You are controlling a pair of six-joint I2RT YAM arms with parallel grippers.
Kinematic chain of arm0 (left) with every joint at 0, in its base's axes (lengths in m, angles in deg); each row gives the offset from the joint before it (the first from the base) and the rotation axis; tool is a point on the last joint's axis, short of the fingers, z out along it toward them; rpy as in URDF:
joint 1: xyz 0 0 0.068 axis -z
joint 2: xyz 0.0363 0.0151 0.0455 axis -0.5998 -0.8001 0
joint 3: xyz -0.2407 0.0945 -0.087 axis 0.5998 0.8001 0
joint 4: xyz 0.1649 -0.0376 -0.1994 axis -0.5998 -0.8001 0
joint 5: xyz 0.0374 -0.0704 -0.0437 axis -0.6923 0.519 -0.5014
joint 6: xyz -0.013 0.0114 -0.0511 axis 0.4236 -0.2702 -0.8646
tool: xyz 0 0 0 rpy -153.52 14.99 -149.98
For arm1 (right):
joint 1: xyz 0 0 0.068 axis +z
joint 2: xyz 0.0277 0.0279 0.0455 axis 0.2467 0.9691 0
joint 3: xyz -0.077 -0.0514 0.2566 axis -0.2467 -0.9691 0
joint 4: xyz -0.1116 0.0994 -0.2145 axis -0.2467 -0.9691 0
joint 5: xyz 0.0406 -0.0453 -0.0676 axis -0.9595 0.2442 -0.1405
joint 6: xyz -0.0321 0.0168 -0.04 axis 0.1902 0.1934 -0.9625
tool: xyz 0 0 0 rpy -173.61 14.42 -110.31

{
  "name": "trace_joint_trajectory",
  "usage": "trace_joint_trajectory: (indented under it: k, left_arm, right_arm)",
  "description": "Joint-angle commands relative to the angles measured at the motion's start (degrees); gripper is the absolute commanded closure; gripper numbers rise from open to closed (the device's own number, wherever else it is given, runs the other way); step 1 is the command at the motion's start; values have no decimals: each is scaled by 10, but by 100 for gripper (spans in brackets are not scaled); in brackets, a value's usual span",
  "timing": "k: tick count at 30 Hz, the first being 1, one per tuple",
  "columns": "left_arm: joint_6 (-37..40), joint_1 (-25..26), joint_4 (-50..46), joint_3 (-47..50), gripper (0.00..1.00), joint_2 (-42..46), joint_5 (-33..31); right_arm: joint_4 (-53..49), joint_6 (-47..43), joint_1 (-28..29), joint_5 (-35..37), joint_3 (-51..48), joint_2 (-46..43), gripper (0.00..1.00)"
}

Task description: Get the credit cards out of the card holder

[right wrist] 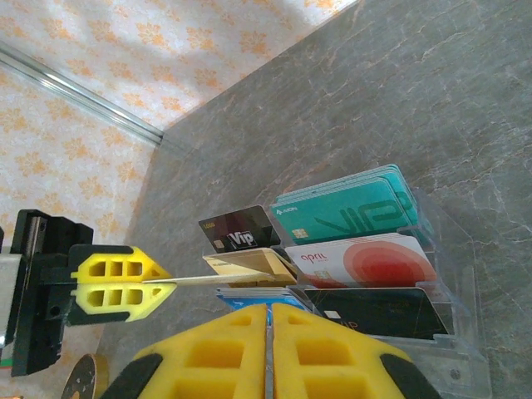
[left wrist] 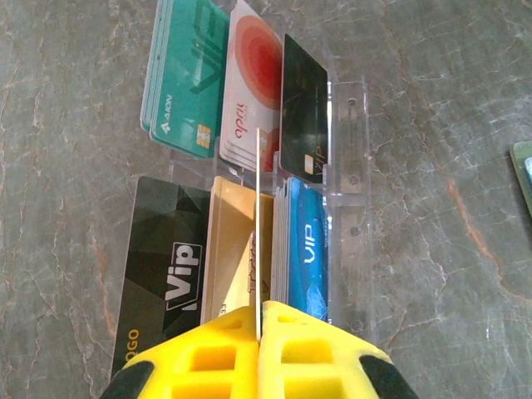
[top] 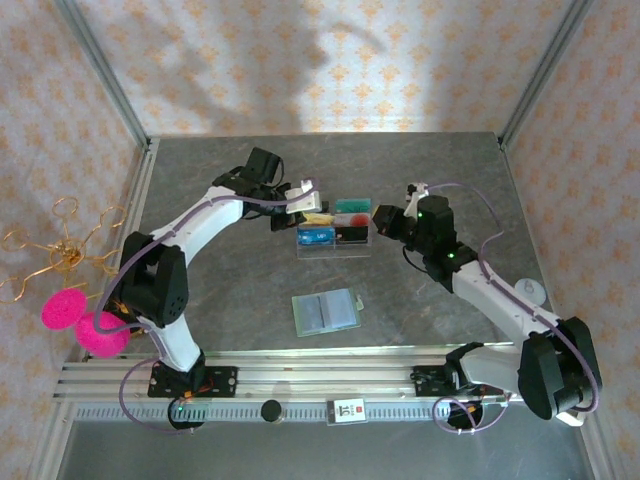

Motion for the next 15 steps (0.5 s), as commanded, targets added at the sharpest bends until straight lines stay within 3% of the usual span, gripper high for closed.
trace_joint_trajectory:
  k: [1,15]
  left_arm:
    - [9,-6,8,-29,100,-9,19]
    - [-7,-7,-4,-35,100,-38,-13]
  right_arm:
    - [24,-6,-3,-9,21,2,92]
    - [29,-5,-3,-23,25,18,92]
